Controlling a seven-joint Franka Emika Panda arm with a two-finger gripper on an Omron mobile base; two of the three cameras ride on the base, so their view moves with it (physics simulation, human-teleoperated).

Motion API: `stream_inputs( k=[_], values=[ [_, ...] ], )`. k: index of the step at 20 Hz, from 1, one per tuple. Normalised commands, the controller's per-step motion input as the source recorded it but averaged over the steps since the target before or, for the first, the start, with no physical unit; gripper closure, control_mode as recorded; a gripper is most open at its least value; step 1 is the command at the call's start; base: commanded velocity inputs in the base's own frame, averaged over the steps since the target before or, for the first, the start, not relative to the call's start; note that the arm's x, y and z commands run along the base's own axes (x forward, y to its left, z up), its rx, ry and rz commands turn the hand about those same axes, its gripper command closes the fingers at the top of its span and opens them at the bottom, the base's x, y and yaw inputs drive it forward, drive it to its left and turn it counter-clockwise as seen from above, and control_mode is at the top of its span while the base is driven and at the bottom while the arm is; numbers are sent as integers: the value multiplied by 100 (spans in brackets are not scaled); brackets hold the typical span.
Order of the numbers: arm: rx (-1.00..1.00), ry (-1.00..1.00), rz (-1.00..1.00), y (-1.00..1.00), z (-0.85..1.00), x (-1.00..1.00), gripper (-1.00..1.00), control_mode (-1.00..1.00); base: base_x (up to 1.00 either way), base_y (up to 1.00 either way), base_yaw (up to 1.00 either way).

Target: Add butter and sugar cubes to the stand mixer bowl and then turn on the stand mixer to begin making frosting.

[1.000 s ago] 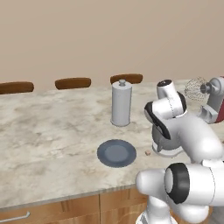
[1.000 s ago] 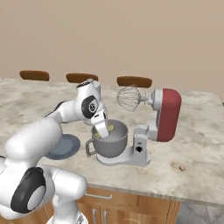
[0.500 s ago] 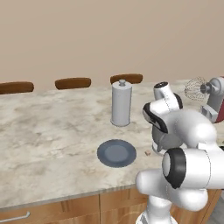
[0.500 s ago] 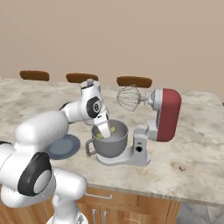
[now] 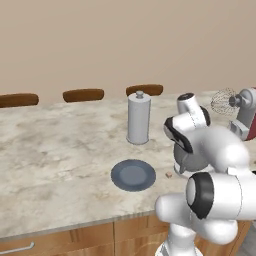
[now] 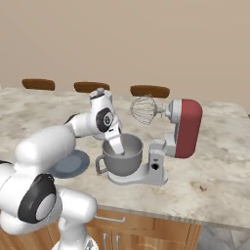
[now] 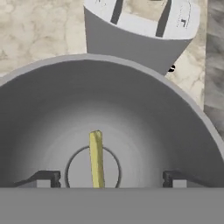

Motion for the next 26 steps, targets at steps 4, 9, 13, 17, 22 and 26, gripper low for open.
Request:
stream_inputs(
  k=[4, 9, 13, 17, 22, 26],
  values=[
    [-1, -16, 0, 13, 39, -40, -100, -100, 0, 0, 0],
    [-6, -21, 0, 17, 54, -51, -100, -100, 0, 0, 0],
    [-4, -19, 0, 4, 31, -66, -100, -100, 0, 0, 0],
    [0, -17, 0, -6, 20, -80, -100, -100, 0, 0, 0],
    [0, -12, 0, -33, 8, -65, -100, -100, 0, 0, 0],
    [0, -8, 3, -58, 1, -38, -100, -100, 0, 0, 0]
  ],
)
